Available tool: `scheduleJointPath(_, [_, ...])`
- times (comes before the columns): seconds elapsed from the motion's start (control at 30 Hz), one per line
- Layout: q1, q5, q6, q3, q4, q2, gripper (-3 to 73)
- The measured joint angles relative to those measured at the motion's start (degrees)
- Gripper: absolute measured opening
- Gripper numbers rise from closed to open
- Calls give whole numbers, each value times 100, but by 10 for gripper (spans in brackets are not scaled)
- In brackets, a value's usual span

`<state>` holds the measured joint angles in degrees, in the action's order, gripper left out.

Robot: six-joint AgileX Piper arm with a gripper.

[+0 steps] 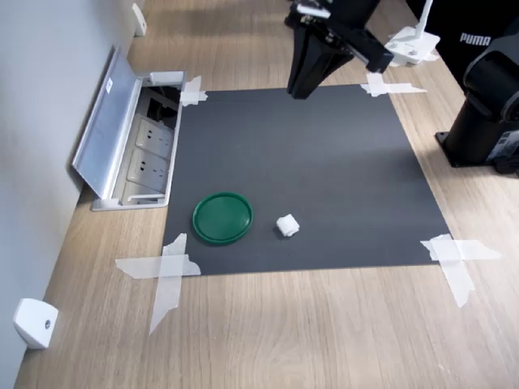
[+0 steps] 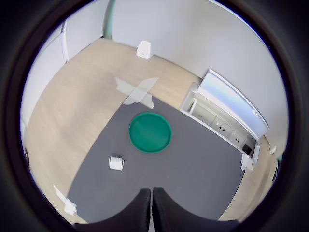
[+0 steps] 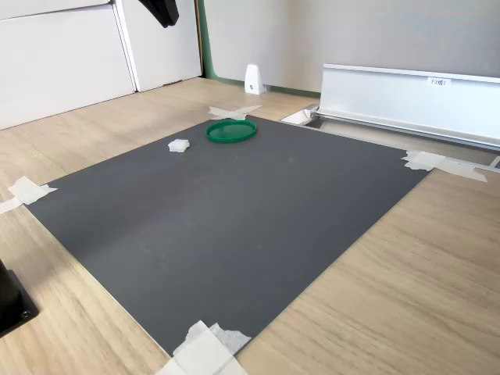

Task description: Grasp a white terminal and put it on the green lid.

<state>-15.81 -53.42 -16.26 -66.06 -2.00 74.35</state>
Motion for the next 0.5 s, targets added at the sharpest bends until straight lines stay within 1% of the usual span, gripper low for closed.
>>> scheduleJointPath(0.07, [0,-190,-302,-122,68,170,3])
scheduleJointPath(0.13, [0,-413,-635,-238,233,357,27])
scheduleJointPath(0.17, [0,-478,-788,-273,326,441,42])
scheduleJointPath(0.23, [0,-528,-996,-328,538,556,97])
scheduleJointPath(0.3, [0,-535,-1078,-340,662,634,166])
scheduleJointPath(0.33, [0,-535,-1096,-340,680,656,213])
scheduleJointPath(0.5, [0,-541,-1135,-368,595,754,476])
